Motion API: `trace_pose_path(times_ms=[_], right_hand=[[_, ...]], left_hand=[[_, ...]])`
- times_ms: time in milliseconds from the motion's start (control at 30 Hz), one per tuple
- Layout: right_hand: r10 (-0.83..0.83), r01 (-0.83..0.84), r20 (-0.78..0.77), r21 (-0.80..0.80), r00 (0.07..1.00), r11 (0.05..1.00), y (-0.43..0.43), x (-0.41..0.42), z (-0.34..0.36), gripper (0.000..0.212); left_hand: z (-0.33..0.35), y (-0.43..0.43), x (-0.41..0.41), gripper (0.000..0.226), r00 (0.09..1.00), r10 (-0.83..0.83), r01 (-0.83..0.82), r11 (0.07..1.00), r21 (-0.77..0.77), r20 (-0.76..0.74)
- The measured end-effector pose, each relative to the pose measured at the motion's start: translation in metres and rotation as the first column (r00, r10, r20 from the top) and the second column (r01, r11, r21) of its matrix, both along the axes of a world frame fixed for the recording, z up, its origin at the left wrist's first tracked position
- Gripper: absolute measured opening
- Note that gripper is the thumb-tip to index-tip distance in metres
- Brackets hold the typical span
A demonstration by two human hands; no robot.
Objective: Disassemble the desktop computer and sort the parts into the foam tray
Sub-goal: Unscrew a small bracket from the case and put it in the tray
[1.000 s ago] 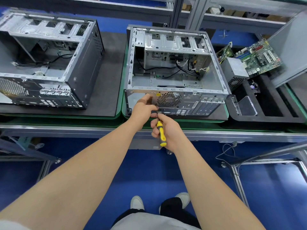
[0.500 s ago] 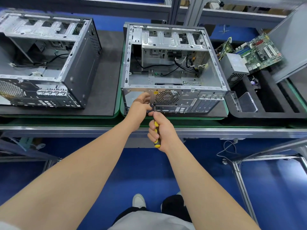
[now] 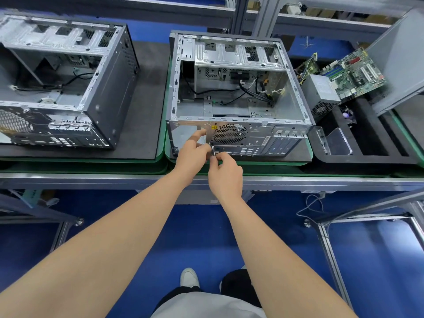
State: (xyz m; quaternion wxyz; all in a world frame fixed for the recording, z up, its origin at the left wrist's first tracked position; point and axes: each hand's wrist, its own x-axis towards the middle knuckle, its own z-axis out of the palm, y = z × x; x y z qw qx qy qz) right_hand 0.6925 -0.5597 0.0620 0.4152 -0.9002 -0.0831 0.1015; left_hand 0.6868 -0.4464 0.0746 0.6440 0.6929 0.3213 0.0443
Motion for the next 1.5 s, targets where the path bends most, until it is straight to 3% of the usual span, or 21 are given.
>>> trace_pose_path(times_ms=[233, 333, 433, 500, 567, 633, 900, 1200, 1500], right_hand=[[0.011, -0.006, -0.146, 0.037, 0.989, 0.999, 0.000, 0.003, 0.008, 0.035], [0.004, 0.016, -0.257, 0.076, 0.966, 0.997, 0.002, 0.007, 0.012, 0.036], [0.006, 0.229, -0.621, 0.297, 0.784, 0.927, 0.003, 0.013, 0.018, 0.032], [0.121, 0.360, -0.748, 0.447, 0.653, 0.819, 0.000, 0.015, 0.018, 0.032], [0.216, 0.381, -0.759, 0.525, 0.614, 0.761, -0.003, 0.017, 0.016, 0.031], [0.228, 0.352, -0.743, 0.534, 0.629, 0.768, -0.005, 0.018, 0.015, 0.029], [0.066, 0.364, -0.703, 0.443, 0.708, 0.819, -0.001, 0.017, 0.012, 0.019], [0.027, 0.371, -0.697, 0.414, 0.717, 0.831, -0.007, 0.015, 0.006, 0.018], [0.029, 0.398, -0.724, 0.411, 0.689, 0.820, -0.030, 0.011, -0.012, 0.020]], left_hand=[[0.012, -0.004, 0.005, 0.047, 0.989, 0.149, -0.143, 0.937, -0.320, -0.006], [0.014, -0.007, 0.008, 0.052, 0.976, 0.215, -0.211, 0.900, -0.381, -0.034], [0.017, -0.010, 0.010, 0.054, 0.963, 0.253, -0.266, 0.859, -0.438, -0.089], [0.017, -0.009, 0.011, 0.055, 0.960, 0.257, -0.279, 0.850, -0.447, -0.110], [0.017, -0.008, 0.012, 0.056, 0.961, 0.257, -0.276, 0.845, -0.457, -0.103], [0.016, -0.008, 0.012, 0.054, 0.958, 0.264, -0.286, 0.846, -0.449, -0.113], [0.010, -0.013, 0.010, 0.013, 0.948, 0.287, -0.316, 0.776, -0.545, -0.140], [0.000, -0.017, 0.010, 0.007, 0.951, 0.259, -0.306, 0.735, -0.605, -0.167], [-0.016, -0.044, 0.006, 0.037, 0.948, 0.276, -0.313, 0.729, -0.609, -0.156]])
